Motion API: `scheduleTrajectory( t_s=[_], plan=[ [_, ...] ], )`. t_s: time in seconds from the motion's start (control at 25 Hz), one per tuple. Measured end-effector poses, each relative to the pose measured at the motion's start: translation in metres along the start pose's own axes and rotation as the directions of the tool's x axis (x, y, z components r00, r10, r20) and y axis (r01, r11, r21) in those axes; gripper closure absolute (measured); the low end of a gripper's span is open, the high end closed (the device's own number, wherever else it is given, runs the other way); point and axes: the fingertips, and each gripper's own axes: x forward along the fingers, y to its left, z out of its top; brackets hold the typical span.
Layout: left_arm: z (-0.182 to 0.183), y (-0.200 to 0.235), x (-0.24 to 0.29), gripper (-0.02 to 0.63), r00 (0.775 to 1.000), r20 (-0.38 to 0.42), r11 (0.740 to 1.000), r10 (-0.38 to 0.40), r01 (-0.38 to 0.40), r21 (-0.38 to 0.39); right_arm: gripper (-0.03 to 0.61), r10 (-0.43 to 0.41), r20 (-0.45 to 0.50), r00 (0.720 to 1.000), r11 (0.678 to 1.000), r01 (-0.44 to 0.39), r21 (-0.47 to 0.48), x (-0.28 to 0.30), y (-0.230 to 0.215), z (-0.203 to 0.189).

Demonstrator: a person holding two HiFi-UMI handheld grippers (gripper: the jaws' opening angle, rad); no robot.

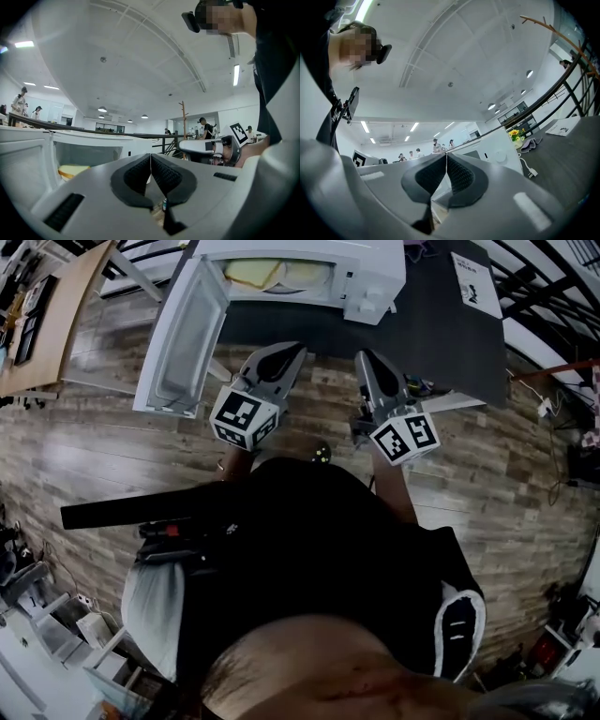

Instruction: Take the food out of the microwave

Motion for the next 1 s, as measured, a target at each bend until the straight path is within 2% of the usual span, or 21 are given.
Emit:
scheduleTrajectory(
  t_s=[0.28,0.48,0.76,1.0],
  plan=[
    [-0.006,-0.005,0.014,0.606,0.998,-0.035,0.998,0.059,-0.059,0.008,0.578,0.051,-0.005,0.999,0.999,-0.051,0.019,0.0,-0.015,0.003],
    [-0.007,-0.009,0.015,0.606,0.996,-0.02,0.996,0.09,-0.089,0.014,0.578,0.086,-0.015,0.996,0.996,-0.086,0.027,0.001,-0.019,0.0],
    [-0.015,0.013,0.001,0.606,0.983,-0.02,0.982,0.183,-0.183,-0.051,0.578,0.129,-0.046,0.991,0.99,-0.127,0.054,0.012,-0.016,-0.013],
    [-0.021,0.019,0.005,0.606,0.983,-0.028,0.98,0.184,-0.185,-0.075,0.578,0.146,-0.069,0.987,0.988,-0.142,0.054,0.024,-0.015,-0.019]
  ],
)
